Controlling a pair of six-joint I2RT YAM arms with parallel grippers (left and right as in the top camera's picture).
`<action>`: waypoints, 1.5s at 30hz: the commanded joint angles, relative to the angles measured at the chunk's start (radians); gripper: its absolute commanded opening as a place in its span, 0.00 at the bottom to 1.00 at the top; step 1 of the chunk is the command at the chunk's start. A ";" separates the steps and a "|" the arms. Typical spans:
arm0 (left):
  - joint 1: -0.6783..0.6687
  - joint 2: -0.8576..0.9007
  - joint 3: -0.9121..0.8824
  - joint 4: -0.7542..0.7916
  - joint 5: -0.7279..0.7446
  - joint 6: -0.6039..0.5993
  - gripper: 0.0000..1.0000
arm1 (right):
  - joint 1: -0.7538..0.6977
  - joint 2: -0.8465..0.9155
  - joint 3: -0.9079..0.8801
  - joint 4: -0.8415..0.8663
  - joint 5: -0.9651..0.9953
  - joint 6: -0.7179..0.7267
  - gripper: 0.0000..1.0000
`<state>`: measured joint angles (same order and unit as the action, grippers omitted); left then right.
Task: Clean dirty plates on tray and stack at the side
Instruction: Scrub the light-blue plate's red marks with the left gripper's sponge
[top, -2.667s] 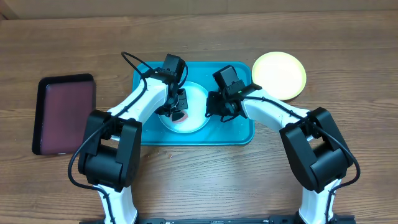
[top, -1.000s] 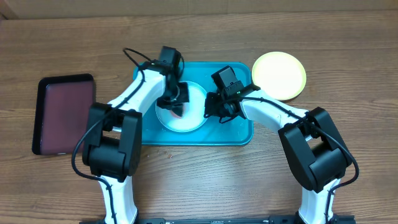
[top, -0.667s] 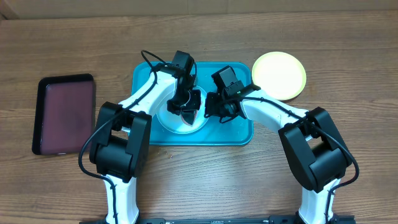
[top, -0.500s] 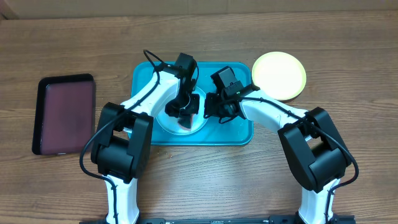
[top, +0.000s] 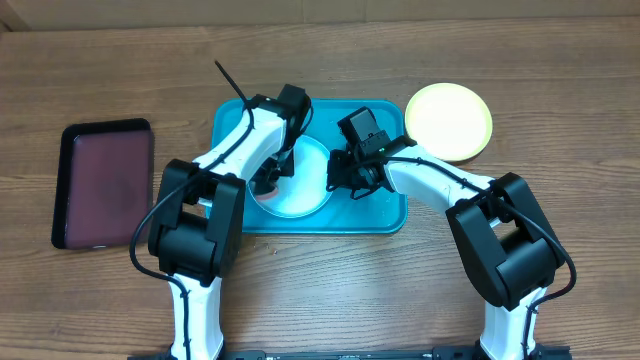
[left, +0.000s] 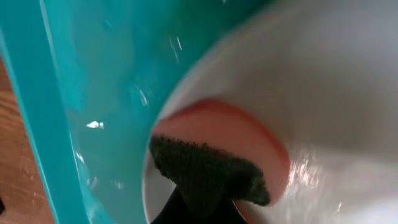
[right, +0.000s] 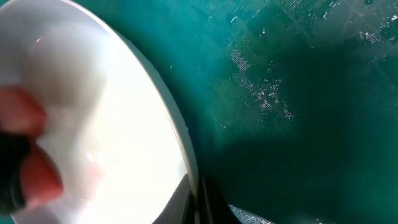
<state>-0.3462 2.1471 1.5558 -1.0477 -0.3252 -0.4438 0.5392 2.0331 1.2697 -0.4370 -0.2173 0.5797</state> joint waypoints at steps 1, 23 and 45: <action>0.014 0.023 0.051 0.055 0.028 -0.061 0.04 | -0.006 0.038 -0.013 -0.012 0.041 -0.004 0.04; -0.019 0.024 0.001 0.020 0.557 0.316 0.04 | -0.006 0.038 -0.013 -0.013 0.041 -0.004 0.04; 0.048 0.024 0.018 0.096 -0.103 -0.110 0.04 | -0.006 0.038 -0.013 -0.013 0.045 -0.008 0.04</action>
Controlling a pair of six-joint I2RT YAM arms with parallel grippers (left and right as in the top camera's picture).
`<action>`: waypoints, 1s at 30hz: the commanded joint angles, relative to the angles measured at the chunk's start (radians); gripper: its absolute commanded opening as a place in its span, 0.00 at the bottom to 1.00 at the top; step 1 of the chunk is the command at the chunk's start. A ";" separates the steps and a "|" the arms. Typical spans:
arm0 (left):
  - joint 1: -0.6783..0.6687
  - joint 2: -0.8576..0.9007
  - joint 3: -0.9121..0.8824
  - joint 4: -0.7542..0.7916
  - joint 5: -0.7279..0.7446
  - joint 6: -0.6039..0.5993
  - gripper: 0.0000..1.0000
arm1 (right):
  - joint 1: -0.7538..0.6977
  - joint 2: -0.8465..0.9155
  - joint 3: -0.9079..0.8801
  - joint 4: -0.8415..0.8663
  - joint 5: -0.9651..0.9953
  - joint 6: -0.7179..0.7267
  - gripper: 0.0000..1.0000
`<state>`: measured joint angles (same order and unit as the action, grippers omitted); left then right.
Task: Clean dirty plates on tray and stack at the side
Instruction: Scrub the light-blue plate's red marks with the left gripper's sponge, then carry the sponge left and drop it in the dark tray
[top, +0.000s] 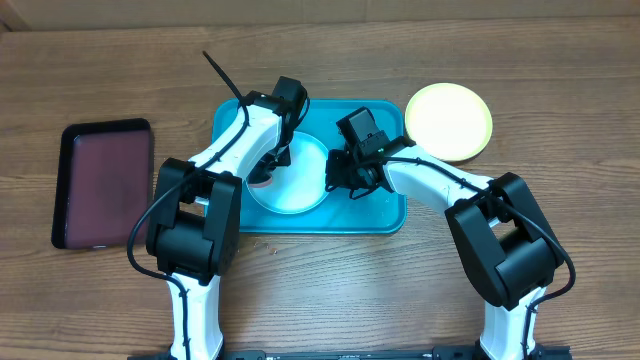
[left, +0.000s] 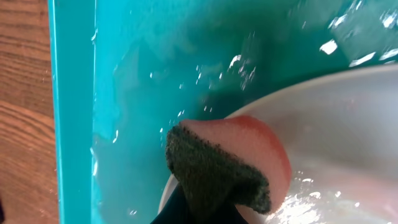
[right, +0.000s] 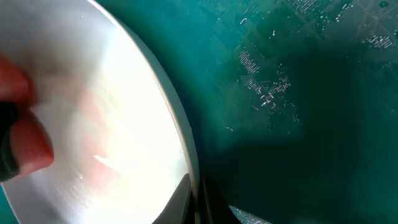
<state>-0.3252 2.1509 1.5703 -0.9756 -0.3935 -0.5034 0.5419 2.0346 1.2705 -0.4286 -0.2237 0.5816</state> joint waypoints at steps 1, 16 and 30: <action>0.026 0.020 0.003 0.031 0.004 -0.050 0.04 | -0.009 0.036 -0.014 -0.021 0.051 -0.010 0.04; 0.181 -0.153 0.177 -0.115 0.105 -0.080 0.04 | -0.009 0.036 -0.014 -0.028 0.074 -0.032 0.04; 0.648 -0.219 0.150 -0.204 0.110 -0.085 0.04 | -0.009 0.036 -0.014 -0.018 0.074 -0.032 0.04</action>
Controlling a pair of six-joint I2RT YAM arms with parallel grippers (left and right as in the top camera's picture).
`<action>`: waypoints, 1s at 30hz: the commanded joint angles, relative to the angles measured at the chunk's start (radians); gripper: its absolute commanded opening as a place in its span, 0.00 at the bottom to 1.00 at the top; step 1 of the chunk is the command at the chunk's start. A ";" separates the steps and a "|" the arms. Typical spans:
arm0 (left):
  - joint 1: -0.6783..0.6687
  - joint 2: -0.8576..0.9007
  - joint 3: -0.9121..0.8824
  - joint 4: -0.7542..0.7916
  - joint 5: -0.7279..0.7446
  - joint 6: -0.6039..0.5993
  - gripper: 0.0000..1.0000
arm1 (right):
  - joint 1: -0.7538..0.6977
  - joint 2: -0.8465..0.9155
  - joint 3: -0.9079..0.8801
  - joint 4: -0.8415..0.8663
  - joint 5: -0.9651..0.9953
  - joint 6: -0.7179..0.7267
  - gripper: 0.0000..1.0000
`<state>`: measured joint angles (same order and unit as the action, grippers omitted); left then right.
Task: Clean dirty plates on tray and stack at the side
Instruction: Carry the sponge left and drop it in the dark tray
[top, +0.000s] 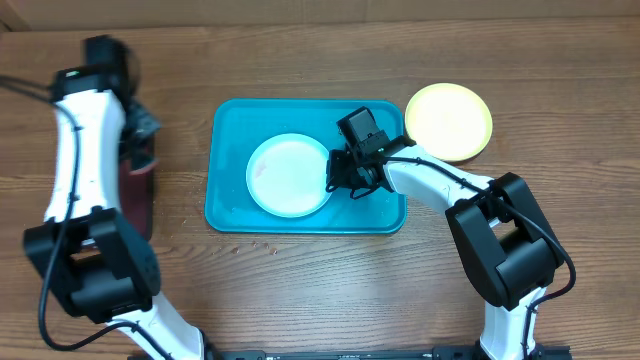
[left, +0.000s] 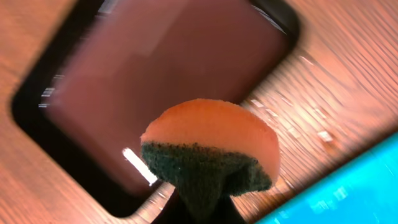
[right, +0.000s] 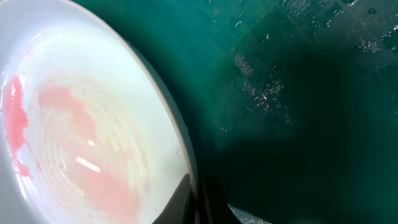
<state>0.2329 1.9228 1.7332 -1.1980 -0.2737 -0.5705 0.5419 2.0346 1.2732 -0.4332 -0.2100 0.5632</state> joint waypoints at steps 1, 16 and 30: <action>0.118 0.014 -0.013 0.024 -0.001 -0.018 0.04 | -0.009 0.036 -0.016 -0.013 0.060 -0.018 0.04; 0.285 0.240 -0.016 0.107 0.248 0.132 0.04 | -0.010 0.036 -0.016 -0.007 0.060 -0.019 0.04; 0.286 0.269 -0.010 0.123 0.264 0.175 0.44 | -0.009 0.036 -0.016 -0.006 0.061 -0.021 0.04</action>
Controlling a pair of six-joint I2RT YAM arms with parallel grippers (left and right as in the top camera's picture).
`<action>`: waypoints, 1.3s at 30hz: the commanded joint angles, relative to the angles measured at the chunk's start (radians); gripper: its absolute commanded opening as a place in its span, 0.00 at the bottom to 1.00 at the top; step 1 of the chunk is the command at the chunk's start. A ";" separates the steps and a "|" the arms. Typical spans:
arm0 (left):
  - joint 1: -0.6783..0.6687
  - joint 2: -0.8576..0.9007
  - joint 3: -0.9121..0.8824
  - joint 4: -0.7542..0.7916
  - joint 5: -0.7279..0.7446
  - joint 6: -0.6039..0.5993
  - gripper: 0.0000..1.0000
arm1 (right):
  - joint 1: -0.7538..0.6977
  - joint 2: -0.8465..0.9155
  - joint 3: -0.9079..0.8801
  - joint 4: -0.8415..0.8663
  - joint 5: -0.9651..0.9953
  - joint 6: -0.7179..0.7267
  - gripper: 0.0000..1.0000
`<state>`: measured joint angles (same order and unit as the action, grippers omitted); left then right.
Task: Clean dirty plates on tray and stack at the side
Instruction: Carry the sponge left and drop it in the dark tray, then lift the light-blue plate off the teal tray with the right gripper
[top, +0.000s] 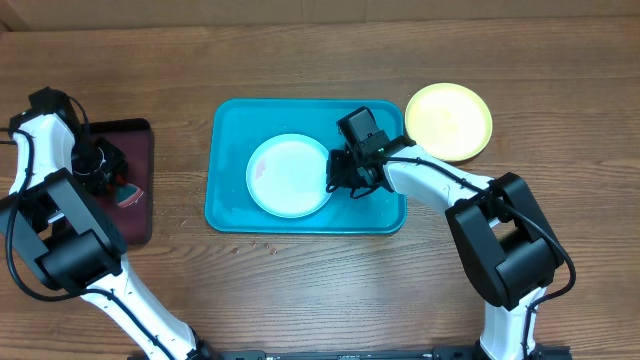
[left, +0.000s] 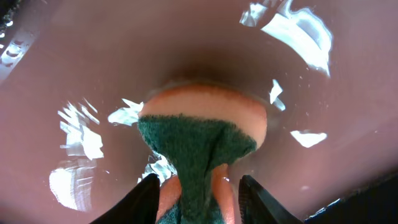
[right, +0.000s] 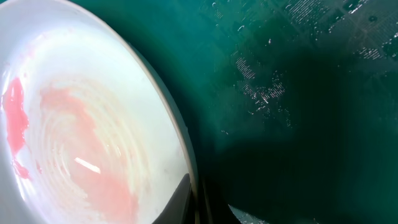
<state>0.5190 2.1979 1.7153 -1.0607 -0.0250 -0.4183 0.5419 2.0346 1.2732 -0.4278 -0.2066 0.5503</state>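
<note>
A white plate (top: 289, 176) lies in the teal tray (top: 228, 120), with pink smears (right: 93, 162) still on its face. My right gripper (top: 335, 175) is shut on the plate's right rim (right: 186, 168). At the far left, my left gripper (top: 112, 183) is down in the dark tray (top: 140, 150). It stands open, its fingers (left: 148, 196) apart on either side of the orange and green sponge (left: 202, 124). The sponge rests in the tray's reddish liquid.
A clean yellow plate (top: 448, 121) sits on the table to the right of the teal tray. Water film and droplets (right: 267, 87) cover the teal tray's floor. A few crumbs lie on the table in front of the tray.
My left gripper was above the dark tray, shut on the sponge. It is now down in the tray and open, with the sponge in the liquid. The right gripper and plate have not moved.
My left gripper first held the sponge on the white plate's left side while the right held the rim. Then the sponge was at the plate's left edge. It was then over the dark tray, and it now sits in that tray, let go.
</note>
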 joint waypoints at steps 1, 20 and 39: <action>0.000 -0.006 0.014 -0.031 0.015 0.023 0.44 | -0.009 0.036 -0.016 -0.011 0.057 -0.008 0.04; -0.030 -0.328 0.162 -0.212 0.053 0.055 0.91 | -0.010 0.036 -0.015 0.001 0.076 -0.008 0.04; -0.073 -0.307 0.151 -0.300 0.051 -0.031 1.00 | 0.017 -0.071 0.245 -0.316 0.409 -0.216 0.04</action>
<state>0.4480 1.8851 1.8702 -1.3621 0.0200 -0.4282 0.5442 2.0274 1.4288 -0.6956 -0.0113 0.4107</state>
